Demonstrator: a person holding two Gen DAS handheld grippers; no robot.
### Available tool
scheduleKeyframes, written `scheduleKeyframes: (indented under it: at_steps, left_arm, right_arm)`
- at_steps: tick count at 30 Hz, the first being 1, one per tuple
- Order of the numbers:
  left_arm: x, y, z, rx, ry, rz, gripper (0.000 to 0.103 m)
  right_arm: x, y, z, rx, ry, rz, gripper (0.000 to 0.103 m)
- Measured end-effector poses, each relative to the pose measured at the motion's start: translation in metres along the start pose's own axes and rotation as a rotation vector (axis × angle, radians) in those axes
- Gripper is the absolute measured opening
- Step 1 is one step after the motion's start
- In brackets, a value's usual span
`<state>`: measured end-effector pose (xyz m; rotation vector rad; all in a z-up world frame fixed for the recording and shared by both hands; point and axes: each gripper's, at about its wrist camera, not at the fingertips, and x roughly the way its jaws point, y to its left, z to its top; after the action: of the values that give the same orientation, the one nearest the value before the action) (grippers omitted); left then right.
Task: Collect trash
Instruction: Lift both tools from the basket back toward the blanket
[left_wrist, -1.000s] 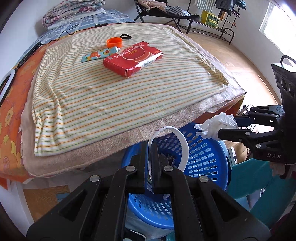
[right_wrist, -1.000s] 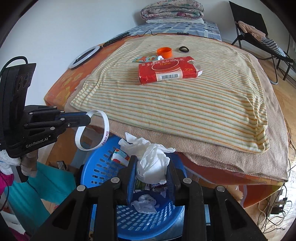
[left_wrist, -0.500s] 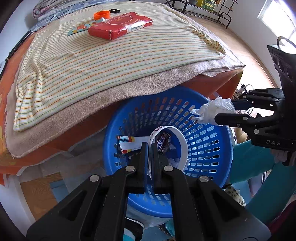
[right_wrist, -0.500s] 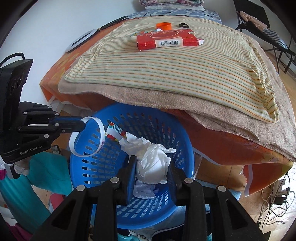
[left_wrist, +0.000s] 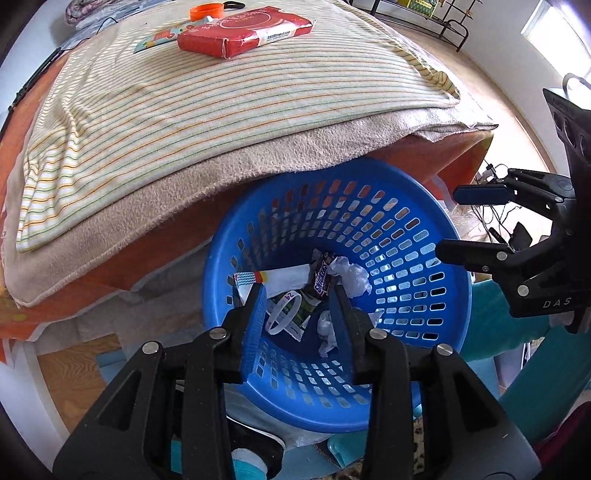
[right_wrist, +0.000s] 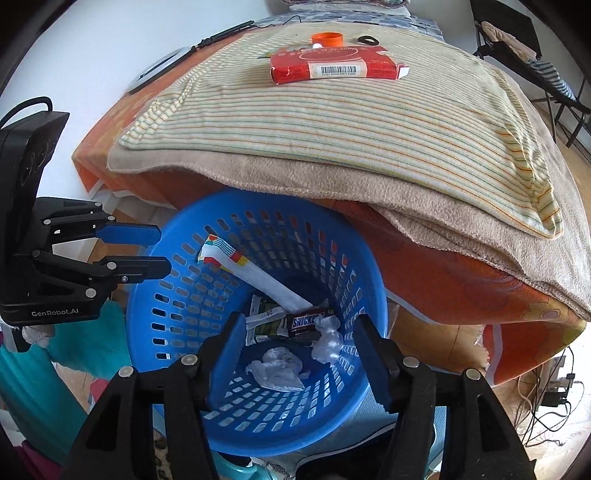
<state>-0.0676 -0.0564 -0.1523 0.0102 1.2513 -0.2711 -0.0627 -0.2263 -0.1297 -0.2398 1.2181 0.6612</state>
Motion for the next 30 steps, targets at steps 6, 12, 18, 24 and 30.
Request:
scheduleKeyframes:
  at_steps: [6,12,18,24,30]
  left_arm:
    - [-0.002,0.006,0.004,-0.024,-0.012,0.009,0.057]
    - [-0.011,0.010,0.016,-0.038,-0.037,0.011,0.057]
    - [-0.025,0.017,0.030,-0.065,-0.076,0.006,0.057]
    - [-0.039,0.029,0.050,-0.084,-0.115,0.010,0.061]
    - [-0.054,0.039,0.078,-0.087,-0.163,0.023,0.064]
  right_arm:
    - [0.000,0.000,0.003,0.007,-0.005,-0.015,0.078]
    - [-0.001,-0.002,0.004,0.023,-0.009,-0.018,0.086]
    - [-0.009,-0.006,0.011,0.060,-0.019,-0.005,0.087]
    - [-0.025,-0.006,0.025,0.081,-0.050,0.005,0.087]
    - [-0.040,-0.012,0.049,0.116,-0.101,0.026,0.099]
